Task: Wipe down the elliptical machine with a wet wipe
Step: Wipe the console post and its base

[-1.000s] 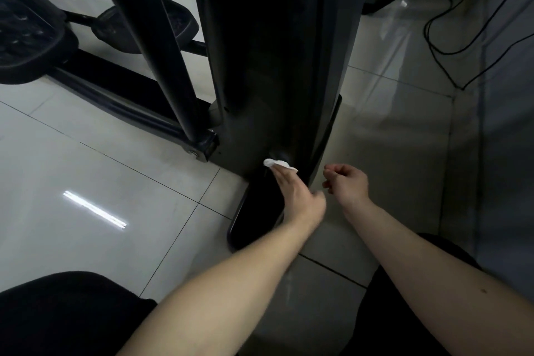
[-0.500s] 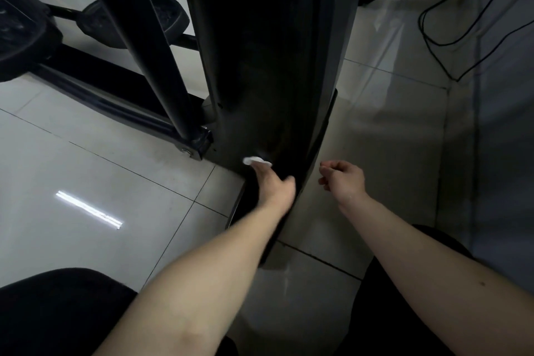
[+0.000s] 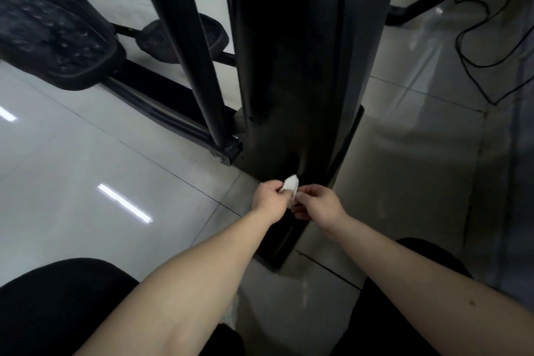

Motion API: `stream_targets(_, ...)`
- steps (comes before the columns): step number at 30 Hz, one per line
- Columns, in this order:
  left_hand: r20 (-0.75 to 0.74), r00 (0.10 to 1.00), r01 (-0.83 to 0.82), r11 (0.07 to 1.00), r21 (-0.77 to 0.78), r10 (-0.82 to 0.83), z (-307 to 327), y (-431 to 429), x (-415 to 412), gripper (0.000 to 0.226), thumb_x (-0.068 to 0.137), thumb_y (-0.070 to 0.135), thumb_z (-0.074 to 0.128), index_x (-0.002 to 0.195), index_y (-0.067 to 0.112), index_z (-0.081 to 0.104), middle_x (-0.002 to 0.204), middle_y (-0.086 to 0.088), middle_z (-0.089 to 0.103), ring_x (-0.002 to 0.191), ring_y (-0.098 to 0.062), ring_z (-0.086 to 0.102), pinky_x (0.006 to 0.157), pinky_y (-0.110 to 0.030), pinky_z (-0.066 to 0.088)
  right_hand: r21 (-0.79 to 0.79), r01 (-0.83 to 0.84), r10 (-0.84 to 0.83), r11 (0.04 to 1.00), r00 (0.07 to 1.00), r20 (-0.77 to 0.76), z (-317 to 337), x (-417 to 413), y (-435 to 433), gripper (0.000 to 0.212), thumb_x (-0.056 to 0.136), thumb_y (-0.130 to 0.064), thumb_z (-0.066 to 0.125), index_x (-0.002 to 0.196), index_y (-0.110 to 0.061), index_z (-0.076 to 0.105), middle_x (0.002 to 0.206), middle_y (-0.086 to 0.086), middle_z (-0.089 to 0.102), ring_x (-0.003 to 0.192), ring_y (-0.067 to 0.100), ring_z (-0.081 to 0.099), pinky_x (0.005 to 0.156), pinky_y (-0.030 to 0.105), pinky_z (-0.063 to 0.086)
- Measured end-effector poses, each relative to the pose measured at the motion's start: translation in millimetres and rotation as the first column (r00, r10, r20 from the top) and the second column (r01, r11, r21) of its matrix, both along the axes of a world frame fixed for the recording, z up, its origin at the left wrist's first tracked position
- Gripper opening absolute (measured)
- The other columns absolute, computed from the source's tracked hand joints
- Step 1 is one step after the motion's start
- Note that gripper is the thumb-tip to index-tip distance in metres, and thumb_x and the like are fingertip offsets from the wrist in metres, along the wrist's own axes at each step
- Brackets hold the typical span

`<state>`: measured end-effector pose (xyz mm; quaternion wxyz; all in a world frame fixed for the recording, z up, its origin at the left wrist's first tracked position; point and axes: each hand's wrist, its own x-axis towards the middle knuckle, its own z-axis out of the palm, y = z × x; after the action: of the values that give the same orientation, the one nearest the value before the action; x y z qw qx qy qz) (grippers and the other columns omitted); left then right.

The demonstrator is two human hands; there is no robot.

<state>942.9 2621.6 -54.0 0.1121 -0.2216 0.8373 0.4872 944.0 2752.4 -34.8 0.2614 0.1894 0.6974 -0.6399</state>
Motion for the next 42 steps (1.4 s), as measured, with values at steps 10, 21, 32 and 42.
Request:
stream_targets(10, 0.129, 0.988, 0.075, 0.995, 0.065, -0.083, 114.9, -96.5, 34.0, 0.032, 0.089, -0.01, 0.061, 0.114, 0.006, 0.073, 0.085, -0.004, 0.064, 0.07, -0.01, 0.054, 0.064, -0.019, 0.044, -0.316, -0.033, 0.041, 0.948, 0.999, 0.018, 61.6, 9.6, -77.3, 0.013, 0.097, -0.012, 0.069, 0.102, -0.001, 0.071, 0.095, 0.023, 0.075, 0.071, 0.021, 0.074, 0.06, 0.029, 0.059)
stream_targets(21, 0.088, 0.988, -0.127, 0.991, -0.034, 0.13, 224.3, -171.5, 73.8, 0.022, 0.097, 0.01, 0.062, 0.118, 0.009, 0.07, 0.108, -0.009, 0.076, 0.099, -0.015, 0.072, 0.08, -0.024, 0.055, -0.459, -0.235, 0.225, 0.857, 0.971, -0.079, 138.7, 29.8, -141.4, 0.021, 0.099, -0.013, 0.064, 0.107, 0.006, 0.067, 0.098, 0.02, 0.076, 0.091, 0.035, 0.076, 0.067, 0.032, 0.062)
stream_targets(32, 0.002, 0.861, -0.506, 0.856, 0.104, 0.509, 195.1, -222.4, 24.1, 0.02, 0.093, 0.003, 0.053, 0.079, 0.013, 0.061, 0.096, -0.011, 0.066, 0.089, -0.027, 0.067, 0.086, -0.039, 0.059, 0.425, -0.33, 0.531, 0.843, 0.636, -0.56, 160.1, -9.2, -213.3, 0.009, 0.093, -0.02, 0.066, 0.086, -0.017, 0.071, 0.077, -0.008, 0.069, 0.067, 0.005, 0.061, 0.052, 0.009, 0.04)
stream_targets(42, -0.03, 0.793, -0.579, 0.769, 0.272, 0.608, 137.9, -264.1, -20.7, 0.02, 0.085, 0.012, 0.058, 0.1, 0.008, 0.07, 0.088, -0.01, 0.066, 0.079, -0.03, 0.063, 0.067, -0.026, 0.044, 0.946, -0.311, 0.909, 0.096, 0.414, 0.044, 106.3, -92.8, -286.6, 0.034, 0.109, -0.026, 0.048, 0.129, -0.003, 0.061, 0.132, 0.017, 0.059, 0.123, 0.031, 0.058, 0.092, 0.035, 0.051)
